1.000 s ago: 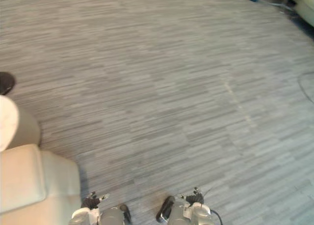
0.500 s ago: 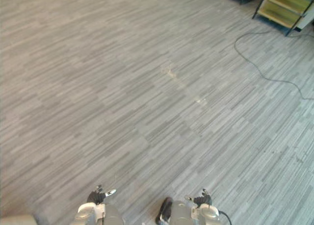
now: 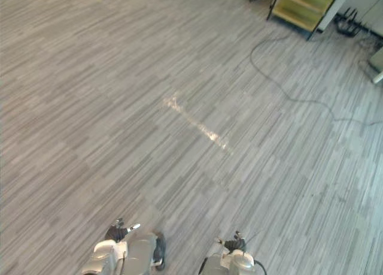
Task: Pick up cushions and gather them together orderly.
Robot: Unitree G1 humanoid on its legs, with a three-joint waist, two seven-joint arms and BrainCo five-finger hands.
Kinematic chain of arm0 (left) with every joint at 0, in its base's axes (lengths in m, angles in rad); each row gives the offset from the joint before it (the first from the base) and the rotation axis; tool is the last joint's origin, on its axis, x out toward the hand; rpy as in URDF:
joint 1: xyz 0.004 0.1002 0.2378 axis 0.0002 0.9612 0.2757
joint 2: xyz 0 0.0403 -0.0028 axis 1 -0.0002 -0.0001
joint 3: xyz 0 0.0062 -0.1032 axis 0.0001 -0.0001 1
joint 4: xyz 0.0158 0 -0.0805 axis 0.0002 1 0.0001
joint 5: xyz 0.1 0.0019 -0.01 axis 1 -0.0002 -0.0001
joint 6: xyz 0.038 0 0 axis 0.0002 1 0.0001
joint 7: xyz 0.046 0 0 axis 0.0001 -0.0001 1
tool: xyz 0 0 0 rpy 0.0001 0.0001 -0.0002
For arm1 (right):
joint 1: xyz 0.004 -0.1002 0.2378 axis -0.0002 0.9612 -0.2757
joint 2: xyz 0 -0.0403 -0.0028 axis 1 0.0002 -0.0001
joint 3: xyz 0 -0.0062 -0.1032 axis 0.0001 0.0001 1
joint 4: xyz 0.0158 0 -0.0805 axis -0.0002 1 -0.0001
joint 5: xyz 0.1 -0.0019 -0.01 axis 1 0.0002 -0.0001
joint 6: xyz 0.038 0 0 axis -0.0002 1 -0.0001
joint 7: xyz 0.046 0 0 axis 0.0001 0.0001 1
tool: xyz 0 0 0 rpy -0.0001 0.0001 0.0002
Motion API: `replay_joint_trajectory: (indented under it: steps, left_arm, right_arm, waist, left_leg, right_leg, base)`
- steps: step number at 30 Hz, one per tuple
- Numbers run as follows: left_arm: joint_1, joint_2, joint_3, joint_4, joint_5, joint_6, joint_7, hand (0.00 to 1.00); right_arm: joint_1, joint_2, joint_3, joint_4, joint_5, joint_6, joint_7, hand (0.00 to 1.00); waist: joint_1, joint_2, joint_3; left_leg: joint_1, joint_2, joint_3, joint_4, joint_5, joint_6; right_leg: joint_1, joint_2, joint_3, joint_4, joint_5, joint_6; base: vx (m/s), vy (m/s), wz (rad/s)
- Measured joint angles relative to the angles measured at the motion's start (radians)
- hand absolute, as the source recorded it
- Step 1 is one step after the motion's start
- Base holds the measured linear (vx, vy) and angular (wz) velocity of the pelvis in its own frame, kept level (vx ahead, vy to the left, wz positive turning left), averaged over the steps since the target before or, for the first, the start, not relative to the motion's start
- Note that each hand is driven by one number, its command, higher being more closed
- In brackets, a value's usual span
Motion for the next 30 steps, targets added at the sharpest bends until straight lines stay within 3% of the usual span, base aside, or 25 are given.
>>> replay_joint_trajectory:
  steps: [1, 2, 4, 5, 6, 7, 8, 9, 10, 11, 13, 14, 16, 18, 20, 21, 22, 23, 24, 25, 26, 27, 29, 30]
  left_arm:
    - [0.001, -0.001, 0.000, 0.005, 0.000, 0.001, -0.001, 0.00]
    - [0.002, -0.005, 0.000, 0.010, 0.000, 0.001, -0.002, 0.00]
    - [0.006, -0.005, -0.001, 0.020, 0.002, 0.001, -0.003, 0.00]
    - [0.006, -0.005, -0.001, 0.026, 0.005, 0.002, -0.003, 0.00]
    - [0.006, -0.003, -0.003, 0.033, 0.012, 0.002, -0.003, 0.00]
    - [0.009, -0.002, -0.003, 0.040, 0.021, 0.003, -0.004, 0.00]
    - [0.001, -0.017, -0.001, 0.050, 0.023, 0.007, -0.004, 0.00]
    - [-0.009, -0.025, -0.007, 0.053, 0.041, 0.009, -0.008, 0.00]
    - [-0.009, -0.026, -0.010, 0.054, 0.042, 0.009, -0.008, 0.00]
    - [-0.008, -0.034, 0.002, 0.059, 0.042, 0.012, -0.012, 0.00]
    - [0.000, -0.032, 0.012, 0.049, 0.040, 0.012, -0.014, 0.00]
    - [0.002, -0.027, 0.026, 0.031, 0.039, 0.011, -0.016, 0.00]
    - [0.004, -0.023, 0.033, -0.001, 0.037, 0.008, -0.016, 0.00]
    - [0.004, -0.024, 0.034, -0.016, 0.032, 0.004, -0.015, 0.00]
    - [0.001, -0.027, 0.034, -0.025, 0.020, -0.007, -0.012, 0.00]
    - [-0.001, -0.028, 0.030, -0.023, 0.019, -0.007, -0.012, 0.00]
    - [0.008, -0.035, 0.019, -0.010, 0.017, -0.007, -0.012, 0.00]
    - [0.004, -0.025, 0.014, -0.009, 0.011, -0.009, -0.010, 0.00]
    - [-0.001, -0.013, 0.007, -0.009, 0.011, -0.009, -0.013, 0.00]
    - [-0.005, -0.012, 0.007, -0.007, 0.012, -0.009, -0.013, 0.00]
    - [-0.006, -0.010, 0.004, -0.002, 0.010, -0.008, -0.010, 0.00]
    - [-0.006, 0.011, -0.026, 0.004, 0.014, -0.002, -0.009, 0.00]
    - [-0.003, 0.023, -0.049, 0.011, 0.021, 0.006, -0.009, 0.00]
    - [0.000, 0.024, -0.058, 0.017, 0.021, 0.014, -0.007, 0.00]
  right_arm:
    - [-0.008, -0.007, 0.000, 0.004, -0.001, -0.001, 0.001, 0.00]
    - [-0.016, -0.019, 0.001, 0.012, -0.001, -0.001, 0.002, 0.00]
    - [-0.016, -0.027, -0.001, 0.006, 0.002, -0.006, 0.003, 0.00]
    - [-0.016, -0.031, -0.001, 0.000, 0.002, -0.009, 0.004, 0.00]
    - [-0.011, -0.035, -0.003, 0.000, 0.002, -0.010, 0.004, 0.00]
    - [-0.004, -0.037, -0.007, 0.001, 0.002, -0.010, 0.006, 0.00]
    - [-0.013, -0.057, -0.021, 0.003, 0.001, -0.010, 0.006, 0.00]
    - [-0.014, -0.063, -0.030, 0.001, 0.000, -0.012, 0.008, 0.00]
    - [-0.013, -0.061, -0.034, 0.000, 0.002, -0.012, 0.009, 0.00]
    - [-0.013, -0.056, -0.032, 0.000, 0.004, -0.009, 0.011, 0.00]
    - [-0.003, -0.034, -0.029, 0.000, 0.008, -0.008, 0.010, 0.00]
    - [0.003, -0.026, -0.032, 0.000, 0.011, -0.010, 0.010, 0.00]
    - [0.005, -0.023, -0.032, 0.000, 0.035, -0.010, 0.009, 0.00]
    - [-0.004, -0.021, -0.036, 0.004, 0.046, -0.009, 0.007, 0.00]
    - [-0.017, -0.023, -0.042, 0.010, 0.047, -0.008, 0.000, 0.00]
    - [-0.015, -0.026, -0.047, 0.015, 0.047, -0.010, -0.001, 0.00]
    - [-0.008, -0.033, -0.048, 0.024, 0.047, -0.011, -0.006, 0.00]
    - [0.002, -0.011, -0.054, 0.042, 0.046, -0.005, -0.008, 0.00]
    - [0.030, 0.009, -0.073, 0.038, 0.045, -0.006, -0.007, 0.00]
    - [0.036, 0.012, -0.078, 0.039, 0.044, -0.005, -0.007, 0.00]
    - [0.045, 0.010, -0.078, 0.035, 0.043, -0.007, -0.007, 0.00]
    - [0.048, 0.010, -0.076, 0.035, 0.038, -0.006, -0.006, 0.00]
    - [0.049, 0.012, -0.079, 0.030, 0.039, -0.008, -0.003, 0.00]
    - [0.046, 0.009, -0.074, 0.020, 0.036, -0.007, 0.002, 0.00]
  waist:
    - [-0.001, 0.003, 0.003]
    - [-0.010, 0.012, 0.007]
    - [-0.027, 0.020, 0.011]
    - [-0.034, 0.019, 0.010]
    - [-0.037, 0.008, 0.006]
    - [-0.040, -0.003, 0.000]
    - [-0.037, 0.045, -0.010]
    - [-0.045, 0.067, -0.015]
    - [-0.047, 0.071, -0.016]
    - [-0.043, 0.092, -0.010]
    - [-0.038, 0.098, -0.010]
    - [-0.027, 0.087, -0.005]
    - [-0.019, 0.066, -0.004]
    - [-0.013, 0.059, -0.003]
    - [-0.002, 0.058, 0.001]
    - [0.000, 0.059, -0.003]
    - [0.006, 0.077, -0.014]
    - [0.008, 0.053, -0.022]
    - [0.009, 0.023, -0.031]
    - [0.010, 0.020, -0.033]
    - [0.010, 0.014, -0.038]
    - [0.006, -0.004, -0.033]
    - [-0.013, -0.008, -0.032]
    - [-0.023, -0.007, -0.031]
  left_leg:
    - [0.057, 0.008, 0.005, -0.049, 0.003, -0.004]
    - [0.129, 0.026, 0.015, -0.108, 0.006, -0.011]
    - [0.185, 0.042, 0.019, -0.150, 0.007, -0.012]
    - [0.212, 0.045, 0.022, -0.170, 0.006, -0.013]
    - [0.245, 0.041, 0.021, -0.180, 0.003, -0.052]
    - [0.271, 0.038, 0.007, -0.175, -0.012, -0.085]
    - [0.284, 0.076, -0.015, -0.157, -0.020, -0.105]
    - [0.230, 0.109, -0.067, -0.009, 0.019, -0.153]
    - [0.207, 0.118, -0.080, 0.057, 0.036, -0.152]
    - [0.083, 0.170, -0.133, 0.372, 0.169, -0.162]
    - [-0.001, 0.212, -0.145, 0.587, 0.174, -0.169]
    - [-0.064, 0.223, -0.130, 0.695, 0.155, -0.166]
    - [-0.152, 0.222, -0.084, 0.708, 0.135, -0.141]
    - [-0.253, 0.202, -0.045, 0.581, 0.094, -0.124]
    - [-0.284, 0.132, -0.043, 0.235, 0.094, -0.118]
    - [-0.277, 0.100, -0.057, 0.079, 0.140, -0.128]
    - [-0.269, 0.082, -0.087, -0.057, 0.292, -0.108]
    - [-0.268, 0.057, -0.090, 0.011, 0.255, -0.082]
    - [-0.266, 0.048, -0.071, 0.062, 0.176, -0.080]
    - [-0.264, 0.049, -0.063, 0.075, 0.158, -0.079]
    - [-0.251, 0.048, -0.051, 0.103, 0.118, -0.068]
    - [-0.199, 0.033, -0.031, 0.122, 0.070, -0.056]
    - [-0.151, 0.024, -0.027, 0.126, 0.039, -0.049]
    - [-0.068, 0.026, -0.029, 0.101, 0.017, -0.052]
  right_leg:
    - [-0.035, 0.006, -0.046, -0.059, -0.019, -0.011]
    - [-0.074, 0.046, -0.096, -0.206, -0.026, -0.019]
    - [-0.120, 0.103, -0.119, -0.419, 0.011, -0.039]
    - [-0.143, 0.130, -0.130, -0.539, 0.066, -0.048]
    - [-0.153, 0.158, -0.134, -0.678, 0.155, -0.059]
    - [-0.150, 0.168, -0.110, -0.730, 0.290, -0.135]
    - [-0.157, 0.191, -0.107, -0.658, 0.260, -0.185]
    - [-0.154, 0.191, -0.104, -0.584, 0.159, -0.177]
    - [-0.144, 0.193, -0.111, -0.574, 0.137, -0.177]
    - [-0.066, 0.229, -0.120, -0.591, 0.082, -0.180]
    - [0.028, 0.269, -0.117, -0.635, 0.057, -0.179]
    - [0.124, 0.286, -0.106, -0.684, 0.042, -0.166]
    - [0.210, 0.290, -0.091, -0.753, 0.039, -0.158]
    - [0.285, 0.298, -0.060, -0.824, 0.053, -0.137]
    - [0.341, 0.279, -0.015, -0.869, 0.051, -0.117]
    - [0.357, 0.275, 0.001, -0.879, 0.039, -0.084]
    - [0.373, 0.292, 0.036, -0.885, 0.016, -0.038]
    - [0.391, 0.260, 0.068, -0.864, -0.016, -0.007]
    - [0.373, 0.213, 0.084, -0.765, -0.057, 0.011]
    - [0.355, 0.199, 0.090, -0.717, -0.066, 0.014]
    - [0.294, 0.163, 0.114, -0.560, -0.070, 0.020]
    - [0.169, 0.085, 0.159, -0.240, -0.019, 0.023]
    - [0.114, 0.046, 0.161, -0.075, -0.021, 0.029]
    - [0.070, 0.018, 0.112, -0.012, -0.046, 0.019]
  base:
    - [0.53, -0.051, -0.15]
    - [0.63, -0.065, -0.16]
    - [0.49, -0.071, -0.03]
    - [0.46, -0.096, 0.12]
    - [0.61, -0.161, 0.23]
    - [0.63, -0.193, 0.17]
    - [0.88, -0.263, 0.23]
    - [0.73, -0.226, 0.13]
    - [0.83, -0.263, 0.19]
    - [0.46, -0.160, 0.06]
    - [0.52, -0.145, -0.06]
    - [0.55, -0.138, -0.13]
    - [0.47, -0.111, -0.20]
    - [0.44, -0.034, -0.38]
    - [0.43, 0.130, -0.66]
    - [0.42, 0.201, -0.75]
    - [0.51, 0.248, -0.63]
    - [0.63, 0.305, -0.49]
    - [0.57, 0.262, -0.27]
    - [0.40, 0.191, -0.27]
    - [0.46, 0.220, -0.35]
    - [0.36, 0.178, -0.27]
    - [0.47, 0.097, 0.11]
    - [0.57, 0.027, 0.23]
